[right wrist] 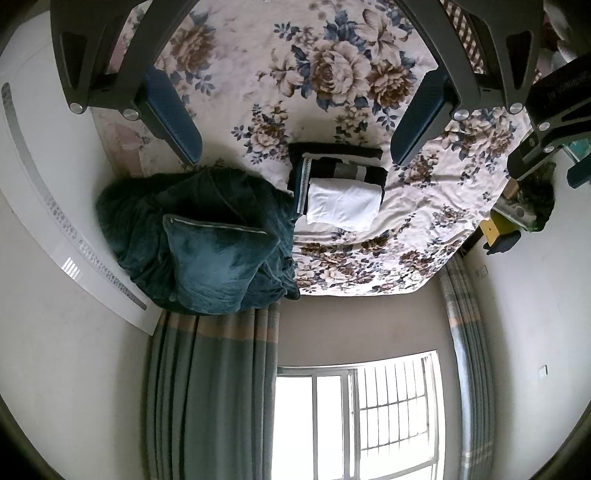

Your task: Fold small clothes

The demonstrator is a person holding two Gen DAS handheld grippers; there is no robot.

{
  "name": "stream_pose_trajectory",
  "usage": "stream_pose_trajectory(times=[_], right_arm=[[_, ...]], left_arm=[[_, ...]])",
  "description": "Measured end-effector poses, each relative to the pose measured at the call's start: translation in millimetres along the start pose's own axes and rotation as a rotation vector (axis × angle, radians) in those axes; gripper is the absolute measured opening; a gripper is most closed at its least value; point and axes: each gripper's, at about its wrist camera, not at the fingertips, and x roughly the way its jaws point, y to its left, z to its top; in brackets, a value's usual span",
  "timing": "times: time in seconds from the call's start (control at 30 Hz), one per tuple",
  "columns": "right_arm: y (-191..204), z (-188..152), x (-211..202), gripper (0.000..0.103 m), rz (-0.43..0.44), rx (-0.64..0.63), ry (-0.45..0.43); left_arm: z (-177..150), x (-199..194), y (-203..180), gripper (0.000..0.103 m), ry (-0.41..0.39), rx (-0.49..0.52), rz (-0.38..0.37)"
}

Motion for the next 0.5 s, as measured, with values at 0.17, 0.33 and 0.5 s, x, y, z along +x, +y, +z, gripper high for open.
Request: stream_pose_trajectory(times=[0.17, 0.33, 0.5], right_arm=[[2.4, -1.0, -0.2, 0.103, 0.001, 0.007, -0.004], [1.3, -1.2, 0.2, 0.103, 0.003, 0.005, -0.002], [0.8, -1.7, 0.2, 0.103, 0.002, 0.006, -0.005]], left_arm=[[0.3, -1.5, 1.2, 0.103, -0.003, 0.002, 0.001], [2.7, -2.5, 1.2, 0.103, -0.006, 0.004, 0.001], [6.7, -4.6, 2.8, 0.103, -0.014, 0.005, 0.006]])
